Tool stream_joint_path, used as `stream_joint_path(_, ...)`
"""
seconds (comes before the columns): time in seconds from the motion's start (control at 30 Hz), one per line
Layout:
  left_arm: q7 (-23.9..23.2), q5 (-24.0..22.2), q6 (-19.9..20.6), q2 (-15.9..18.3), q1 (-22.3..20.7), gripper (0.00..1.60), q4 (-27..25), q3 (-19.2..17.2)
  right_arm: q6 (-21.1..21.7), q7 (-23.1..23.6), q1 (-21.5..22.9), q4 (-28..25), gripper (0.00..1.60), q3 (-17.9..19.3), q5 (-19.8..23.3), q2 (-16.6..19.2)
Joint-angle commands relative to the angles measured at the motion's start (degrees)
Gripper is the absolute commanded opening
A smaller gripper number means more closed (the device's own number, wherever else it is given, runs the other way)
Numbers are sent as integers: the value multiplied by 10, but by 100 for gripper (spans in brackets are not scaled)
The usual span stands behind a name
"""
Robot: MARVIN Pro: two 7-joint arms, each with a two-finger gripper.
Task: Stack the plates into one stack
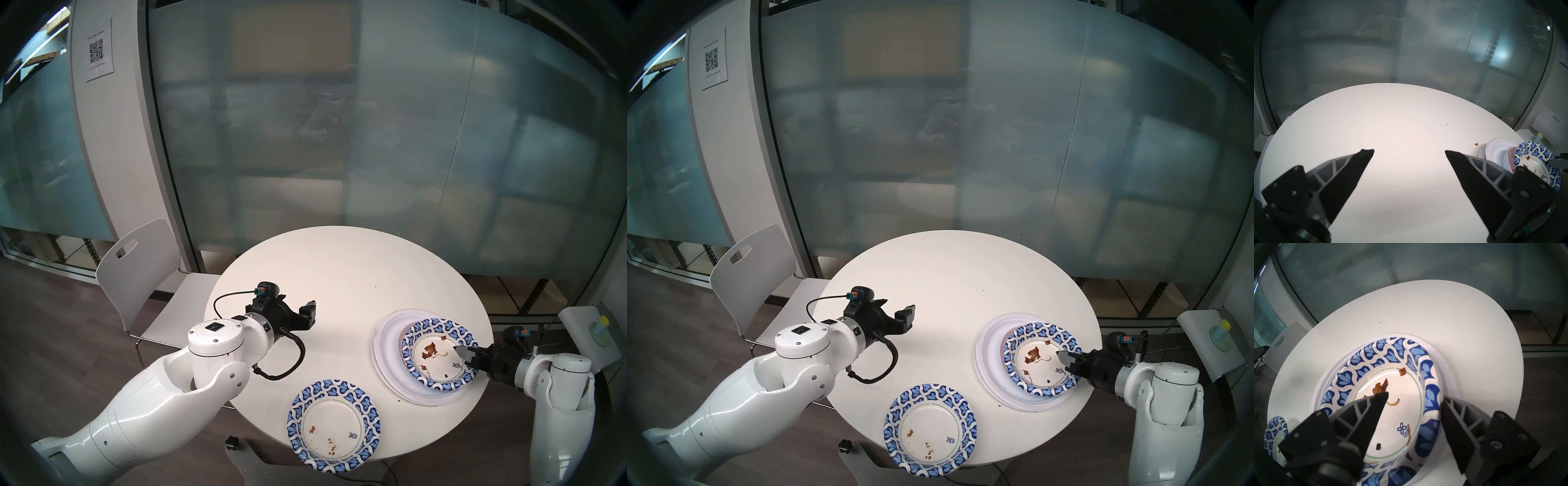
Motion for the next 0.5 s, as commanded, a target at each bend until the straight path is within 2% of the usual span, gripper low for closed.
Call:
stream_joint_path(0.0,1,1,-6,-1,-3,160,-13,-6,-11,0,-19,-29,122,-15,-30,35)
stream_joint_path(0.3,1,-3,-7,1,-7,160,-13,-8,-13,2,-14,-34,126,-52,-67,55)
stream_joint_path(0.47,1,-8,-7,4,-7,160,-14,-14,-7,3,-7,-34,122,-66,-81,64)
